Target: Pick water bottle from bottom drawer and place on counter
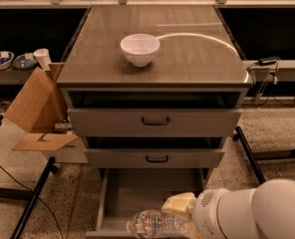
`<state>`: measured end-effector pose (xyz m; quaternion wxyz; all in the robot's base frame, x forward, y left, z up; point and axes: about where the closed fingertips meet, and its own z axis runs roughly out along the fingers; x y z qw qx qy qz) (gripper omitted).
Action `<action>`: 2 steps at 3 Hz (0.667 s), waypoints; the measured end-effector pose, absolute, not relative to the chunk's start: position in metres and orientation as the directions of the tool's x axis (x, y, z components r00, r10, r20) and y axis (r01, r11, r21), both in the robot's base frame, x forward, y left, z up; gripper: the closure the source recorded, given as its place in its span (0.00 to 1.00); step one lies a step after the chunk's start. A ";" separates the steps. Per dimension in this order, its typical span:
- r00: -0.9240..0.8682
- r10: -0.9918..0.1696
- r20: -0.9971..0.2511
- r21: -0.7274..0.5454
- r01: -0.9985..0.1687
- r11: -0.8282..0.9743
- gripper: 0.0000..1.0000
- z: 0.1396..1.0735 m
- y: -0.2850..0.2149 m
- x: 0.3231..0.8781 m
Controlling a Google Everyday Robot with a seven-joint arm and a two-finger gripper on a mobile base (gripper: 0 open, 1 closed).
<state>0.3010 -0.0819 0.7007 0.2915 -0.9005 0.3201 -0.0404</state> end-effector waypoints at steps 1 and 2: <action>0.785 -0.618 -0.032 -0.610 -0.506 -0.610 1.00 0.789 -0.086 0.303; 0.707 -0.707 0.020 -0.660 -0.522 -0.540 1.00 0.862 -0.136 0.311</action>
Offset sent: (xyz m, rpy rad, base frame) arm 0.0336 -0.1213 0.2684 0.0644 -0.2706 -0.3320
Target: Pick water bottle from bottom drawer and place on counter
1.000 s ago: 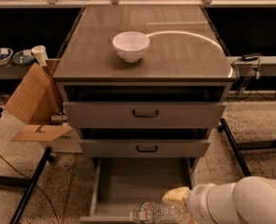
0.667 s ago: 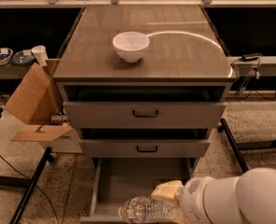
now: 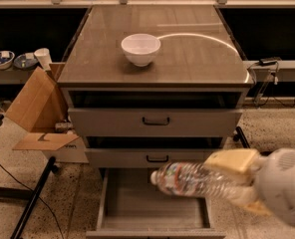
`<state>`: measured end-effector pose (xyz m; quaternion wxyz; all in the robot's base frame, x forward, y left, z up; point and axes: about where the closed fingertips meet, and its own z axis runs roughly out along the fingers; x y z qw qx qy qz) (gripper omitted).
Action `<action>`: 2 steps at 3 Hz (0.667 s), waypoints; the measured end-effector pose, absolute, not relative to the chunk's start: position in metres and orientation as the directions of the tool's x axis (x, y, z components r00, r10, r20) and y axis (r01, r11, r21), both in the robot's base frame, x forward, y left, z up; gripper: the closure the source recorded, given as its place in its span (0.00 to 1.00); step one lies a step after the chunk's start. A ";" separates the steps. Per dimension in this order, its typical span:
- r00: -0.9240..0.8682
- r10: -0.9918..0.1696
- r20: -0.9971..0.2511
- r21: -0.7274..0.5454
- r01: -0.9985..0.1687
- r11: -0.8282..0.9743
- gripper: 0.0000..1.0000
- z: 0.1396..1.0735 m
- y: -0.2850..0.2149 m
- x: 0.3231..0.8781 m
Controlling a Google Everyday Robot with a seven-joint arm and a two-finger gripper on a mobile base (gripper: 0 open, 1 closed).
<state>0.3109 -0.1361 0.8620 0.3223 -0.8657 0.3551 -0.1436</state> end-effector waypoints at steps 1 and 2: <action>0.634 -0.773 0.027 -0.700 -0.540 -0.468 1.00 0.920 -0.180 0.328; 0.593 -0.805 0.004 -0.736 -0.543 -0.404 1.00 0.960 -0.226 0.358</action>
Offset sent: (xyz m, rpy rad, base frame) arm 0.0948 -0.1579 0.1642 0.1649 -0.1379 -0.2138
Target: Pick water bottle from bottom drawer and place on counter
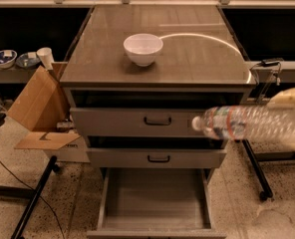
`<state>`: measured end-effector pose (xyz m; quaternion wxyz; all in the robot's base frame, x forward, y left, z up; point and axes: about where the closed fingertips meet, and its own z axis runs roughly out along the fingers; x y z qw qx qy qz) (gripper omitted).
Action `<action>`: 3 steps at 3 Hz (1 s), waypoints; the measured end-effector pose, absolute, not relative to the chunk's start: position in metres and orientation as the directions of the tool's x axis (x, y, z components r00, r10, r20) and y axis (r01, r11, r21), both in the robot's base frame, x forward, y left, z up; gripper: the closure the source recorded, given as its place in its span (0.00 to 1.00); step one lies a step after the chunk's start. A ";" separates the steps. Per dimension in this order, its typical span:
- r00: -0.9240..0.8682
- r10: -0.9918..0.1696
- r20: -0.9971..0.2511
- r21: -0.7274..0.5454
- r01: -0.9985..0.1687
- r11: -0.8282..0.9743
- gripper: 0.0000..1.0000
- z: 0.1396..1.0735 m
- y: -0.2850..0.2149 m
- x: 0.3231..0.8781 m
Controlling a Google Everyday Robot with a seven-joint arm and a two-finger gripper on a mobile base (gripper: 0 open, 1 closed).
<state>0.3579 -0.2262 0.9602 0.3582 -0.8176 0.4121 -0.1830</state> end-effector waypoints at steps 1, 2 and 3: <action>0.580 -0.814 -0.014 -0.776 -0.520 -0.358 1.00 1.031 -0.266 0.429; 0.580 -0.814 -0.014 -0.776 -0.520 -0.358 1.00 1.031 -0.266 0.429; 0.565 -0.825 -0.005 -0.793 -0.504 -0.341 1.00 1.028 -0.262 0.430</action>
Offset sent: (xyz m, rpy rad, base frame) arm 0.1006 -0.0627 0.0894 0.0636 -0.0249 -0.0347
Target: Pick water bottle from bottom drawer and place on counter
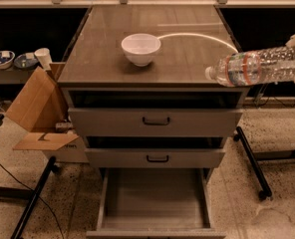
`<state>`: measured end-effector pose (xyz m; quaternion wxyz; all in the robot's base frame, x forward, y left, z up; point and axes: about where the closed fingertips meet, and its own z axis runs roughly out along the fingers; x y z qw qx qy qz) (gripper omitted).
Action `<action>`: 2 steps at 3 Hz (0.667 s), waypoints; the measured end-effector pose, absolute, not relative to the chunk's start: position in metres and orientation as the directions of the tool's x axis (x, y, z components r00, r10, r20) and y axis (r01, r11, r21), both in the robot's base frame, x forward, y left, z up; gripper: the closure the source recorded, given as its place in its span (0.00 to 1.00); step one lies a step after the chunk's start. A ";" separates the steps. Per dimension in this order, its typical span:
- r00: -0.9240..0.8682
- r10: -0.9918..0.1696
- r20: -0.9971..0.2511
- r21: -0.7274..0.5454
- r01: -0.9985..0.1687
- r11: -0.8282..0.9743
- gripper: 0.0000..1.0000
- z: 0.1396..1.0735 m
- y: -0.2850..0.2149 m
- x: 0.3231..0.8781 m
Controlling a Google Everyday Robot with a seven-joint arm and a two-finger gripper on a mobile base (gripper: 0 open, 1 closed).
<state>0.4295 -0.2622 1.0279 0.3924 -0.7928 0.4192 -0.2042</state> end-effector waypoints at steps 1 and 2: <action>0.537 -0.843 -0.005 -0.821 -0.483 -0.303 1.00 1.026 -0.249 0.441; 0.508 -0.861 0.000 -0.835 -0.473 -0.280 1.00 1.025 -0.234 0.461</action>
Offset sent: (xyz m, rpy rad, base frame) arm 0.0589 0.0440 -0.0075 0.0504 -0.0877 -0.1135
